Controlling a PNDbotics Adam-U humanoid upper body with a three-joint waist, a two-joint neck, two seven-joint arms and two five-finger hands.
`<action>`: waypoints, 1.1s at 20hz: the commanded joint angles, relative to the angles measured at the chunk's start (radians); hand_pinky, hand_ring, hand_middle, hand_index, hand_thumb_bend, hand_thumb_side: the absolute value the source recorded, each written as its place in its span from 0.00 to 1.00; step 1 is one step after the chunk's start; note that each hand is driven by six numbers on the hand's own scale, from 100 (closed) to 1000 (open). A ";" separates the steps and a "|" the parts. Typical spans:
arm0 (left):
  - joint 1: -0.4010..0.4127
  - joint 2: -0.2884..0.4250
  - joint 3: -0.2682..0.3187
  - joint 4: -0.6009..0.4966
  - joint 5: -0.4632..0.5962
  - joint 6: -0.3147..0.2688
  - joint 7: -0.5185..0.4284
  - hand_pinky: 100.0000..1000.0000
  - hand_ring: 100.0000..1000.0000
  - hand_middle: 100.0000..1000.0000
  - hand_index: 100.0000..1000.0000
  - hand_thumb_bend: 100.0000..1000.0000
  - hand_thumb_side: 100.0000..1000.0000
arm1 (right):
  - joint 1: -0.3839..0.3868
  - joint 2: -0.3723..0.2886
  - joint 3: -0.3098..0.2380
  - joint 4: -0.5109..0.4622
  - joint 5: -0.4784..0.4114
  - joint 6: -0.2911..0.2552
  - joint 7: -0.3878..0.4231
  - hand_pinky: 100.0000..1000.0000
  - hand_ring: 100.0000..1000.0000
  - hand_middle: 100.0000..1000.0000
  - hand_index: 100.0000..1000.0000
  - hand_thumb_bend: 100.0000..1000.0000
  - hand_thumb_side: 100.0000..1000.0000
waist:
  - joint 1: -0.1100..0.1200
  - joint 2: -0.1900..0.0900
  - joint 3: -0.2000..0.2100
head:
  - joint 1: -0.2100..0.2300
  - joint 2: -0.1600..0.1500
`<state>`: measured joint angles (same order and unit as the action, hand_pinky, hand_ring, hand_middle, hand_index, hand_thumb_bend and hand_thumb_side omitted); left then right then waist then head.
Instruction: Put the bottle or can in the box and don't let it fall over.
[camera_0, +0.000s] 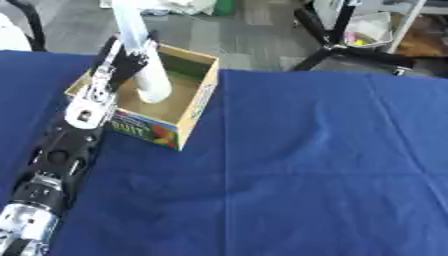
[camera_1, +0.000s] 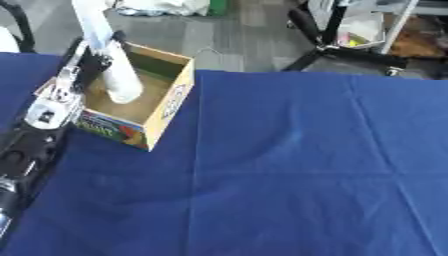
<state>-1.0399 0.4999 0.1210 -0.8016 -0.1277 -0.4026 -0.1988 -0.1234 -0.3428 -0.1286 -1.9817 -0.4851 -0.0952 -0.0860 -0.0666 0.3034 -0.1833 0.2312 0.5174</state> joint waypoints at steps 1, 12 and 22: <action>-0.021 0.023 0.003 -0.008 -0.035 -0.011 -0.042 1.00 0.96 0.84 0.83 0.00 0.60 | -0.007 -0.019 -0.011 -0.018 -0.003 -0.002 -0.001 1.00 1.00 1.00 1.00 0.00 0.48 | 0.003 -0.019 0.000 | -0.014 0.006; -0.024 0.046 0.009 -0.012 -0.147 -0.011 -0.080 1.00 1.00 0.89 0.88 0.00 0.65 | 0.001 -0.030 -0.014 -0.018 -0.011 0.001 -0.004 1.00 1.00 1.00 1.00 0.00 0.48 | 0.010 -0.035 0.007 | -0.037 0.025; -0.021 0.053 0.022 0.013 -0.200 0.076 -0.058 1.00 1.00 0.95 0.86 0.00 0.27 | 0.005 -0.036 -0.019 -0.018 -0.020 0.003 -0.009 1.00 1.00 1.00 1.00 0.00 0.48 | 0.013 -0.043 0.009 | -0.034 0.023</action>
<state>-1.0400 0.5210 0.1341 -0.7776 -0.3204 -0.3380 -0.2614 -0.1138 -0.3477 -0.1354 -1.9817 -0.4988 -0.0919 -0.0924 -0.0566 0.2856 -0.1724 0.1959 0.5435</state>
